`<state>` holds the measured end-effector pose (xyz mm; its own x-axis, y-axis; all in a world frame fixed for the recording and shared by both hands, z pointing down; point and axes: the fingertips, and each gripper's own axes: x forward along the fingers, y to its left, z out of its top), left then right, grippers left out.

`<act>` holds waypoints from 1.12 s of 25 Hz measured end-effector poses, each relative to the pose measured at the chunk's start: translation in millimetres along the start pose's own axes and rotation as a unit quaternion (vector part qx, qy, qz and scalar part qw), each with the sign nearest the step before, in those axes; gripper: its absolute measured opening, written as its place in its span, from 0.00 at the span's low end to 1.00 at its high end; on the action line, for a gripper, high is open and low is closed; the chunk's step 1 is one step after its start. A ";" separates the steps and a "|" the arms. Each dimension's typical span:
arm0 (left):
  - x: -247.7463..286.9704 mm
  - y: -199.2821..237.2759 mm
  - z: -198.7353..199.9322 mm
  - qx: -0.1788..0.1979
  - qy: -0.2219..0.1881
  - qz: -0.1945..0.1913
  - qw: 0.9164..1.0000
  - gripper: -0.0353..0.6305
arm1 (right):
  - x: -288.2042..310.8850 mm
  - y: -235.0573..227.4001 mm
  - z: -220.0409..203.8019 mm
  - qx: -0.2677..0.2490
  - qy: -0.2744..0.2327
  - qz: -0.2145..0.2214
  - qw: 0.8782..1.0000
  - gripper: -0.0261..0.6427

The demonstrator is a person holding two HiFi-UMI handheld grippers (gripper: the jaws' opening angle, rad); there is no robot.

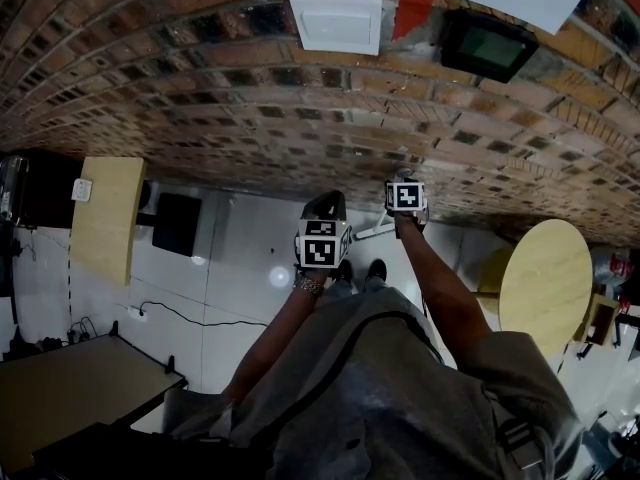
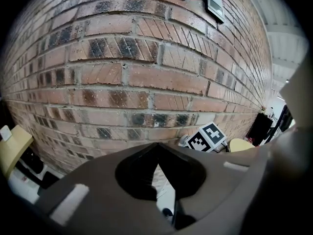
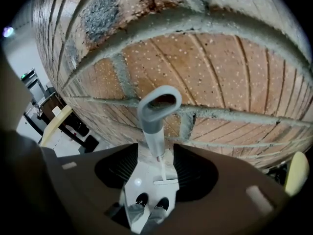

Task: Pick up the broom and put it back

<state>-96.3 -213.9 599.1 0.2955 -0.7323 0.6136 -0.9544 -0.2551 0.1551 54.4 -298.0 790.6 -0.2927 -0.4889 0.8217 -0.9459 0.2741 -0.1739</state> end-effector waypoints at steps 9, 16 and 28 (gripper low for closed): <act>-2.5 -5.6 7.1 0.015 -0.010 -0.025 1.000 0.04 | -27.2 -11.9 0.6 0.014 -0.024 -0.044 0.999 0.34; -5.0 -20.0 -17.7 0.028 0.003 -0.065 0.997 0.04 | -84.2 8.1 -22.8 0.025 -0.053 -0.076 0.995 0.34; -58.1 -85.8 -50.4 0.047 -0.015 -0.077 0.996 0.04 | -206.9 88.7 -51.9 0.037 -0.151 0.014 0.988 0.31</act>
<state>-33.8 -117.7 589.2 0.4400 -0.6984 0.5645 -0.8902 -0.4220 0.1718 38.4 -129.5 633.3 -0.3365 -0.7097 0.6190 -0.9413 0.2346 -0.2427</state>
